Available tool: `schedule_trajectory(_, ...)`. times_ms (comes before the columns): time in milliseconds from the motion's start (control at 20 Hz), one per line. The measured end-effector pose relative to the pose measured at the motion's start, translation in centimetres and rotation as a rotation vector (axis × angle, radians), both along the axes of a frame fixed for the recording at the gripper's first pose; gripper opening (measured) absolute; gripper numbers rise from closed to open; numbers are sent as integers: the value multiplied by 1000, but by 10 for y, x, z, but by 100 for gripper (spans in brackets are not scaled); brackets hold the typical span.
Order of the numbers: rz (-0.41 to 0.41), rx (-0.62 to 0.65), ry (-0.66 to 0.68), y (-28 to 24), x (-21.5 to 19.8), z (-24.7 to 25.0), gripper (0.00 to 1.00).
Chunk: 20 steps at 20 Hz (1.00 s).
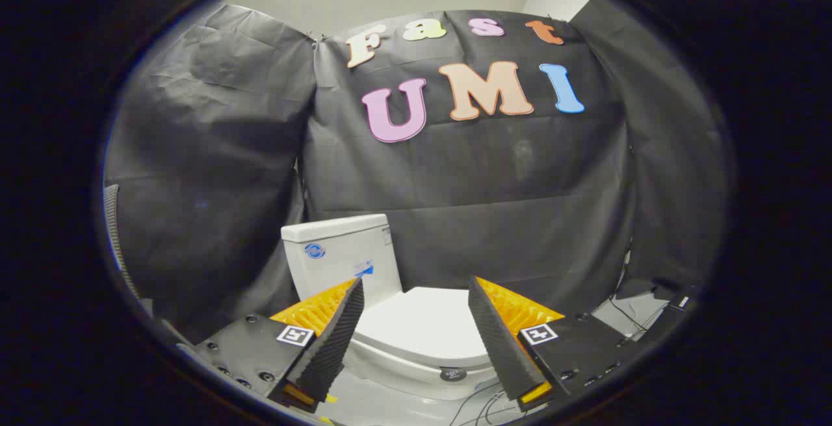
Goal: Open the toilet lid.
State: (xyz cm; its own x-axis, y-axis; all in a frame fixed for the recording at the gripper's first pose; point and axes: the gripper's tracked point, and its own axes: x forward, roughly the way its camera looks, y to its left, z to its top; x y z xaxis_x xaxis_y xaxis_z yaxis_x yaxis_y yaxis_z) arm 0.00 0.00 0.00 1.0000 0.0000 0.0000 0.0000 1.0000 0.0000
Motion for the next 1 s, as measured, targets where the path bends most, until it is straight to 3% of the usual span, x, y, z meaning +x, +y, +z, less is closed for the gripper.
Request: schedule_trajectory(1000, -34, 23, 8, -9, -4, -4, 99)
